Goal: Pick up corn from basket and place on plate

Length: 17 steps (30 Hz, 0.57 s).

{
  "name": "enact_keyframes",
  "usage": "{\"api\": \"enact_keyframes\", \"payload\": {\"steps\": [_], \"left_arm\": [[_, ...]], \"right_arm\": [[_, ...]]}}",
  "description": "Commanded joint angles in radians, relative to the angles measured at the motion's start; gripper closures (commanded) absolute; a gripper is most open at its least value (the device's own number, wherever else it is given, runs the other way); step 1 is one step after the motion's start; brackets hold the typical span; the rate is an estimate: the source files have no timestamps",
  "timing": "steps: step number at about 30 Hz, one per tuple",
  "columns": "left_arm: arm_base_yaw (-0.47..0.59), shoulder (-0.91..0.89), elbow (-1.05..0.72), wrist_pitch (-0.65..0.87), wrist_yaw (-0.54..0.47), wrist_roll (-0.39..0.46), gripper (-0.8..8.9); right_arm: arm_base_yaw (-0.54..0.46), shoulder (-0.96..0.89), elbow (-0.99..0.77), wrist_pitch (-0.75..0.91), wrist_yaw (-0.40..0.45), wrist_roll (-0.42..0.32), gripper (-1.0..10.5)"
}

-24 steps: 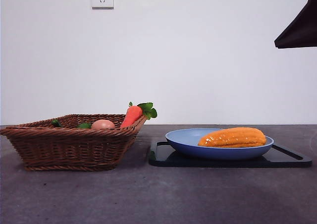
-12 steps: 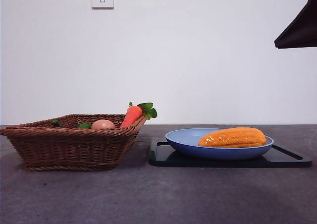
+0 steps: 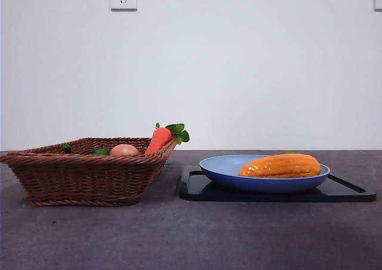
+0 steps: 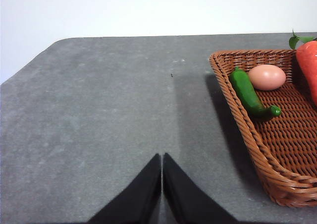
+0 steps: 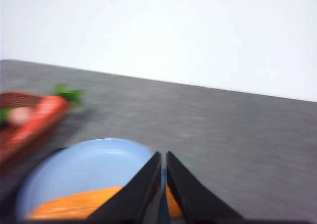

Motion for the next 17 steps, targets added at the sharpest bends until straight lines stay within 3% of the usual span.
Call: {"api": "enact_keyframes", "payload": {"steps": [1,4,17], "left_arm": [[0.002,-0.001,-0.027,-0.005,0.005,0.005,8.06],[0.002,-0.001,-0.027,-0.005,0.005,0.005,8.06],[0.002,-0.001,-0.027,-0.005,0.005,0.005,8.06]], "right_arm": [[-0.047,-0.070,-0.055,0.008,0.073,-0.023,9.4],[-0.078,-0.156,-0.137,0.013,0.111,-0.023,9.4],[-0.086,-0.369,-0.328,-0.047,0.100,0.018,9.4]]}}
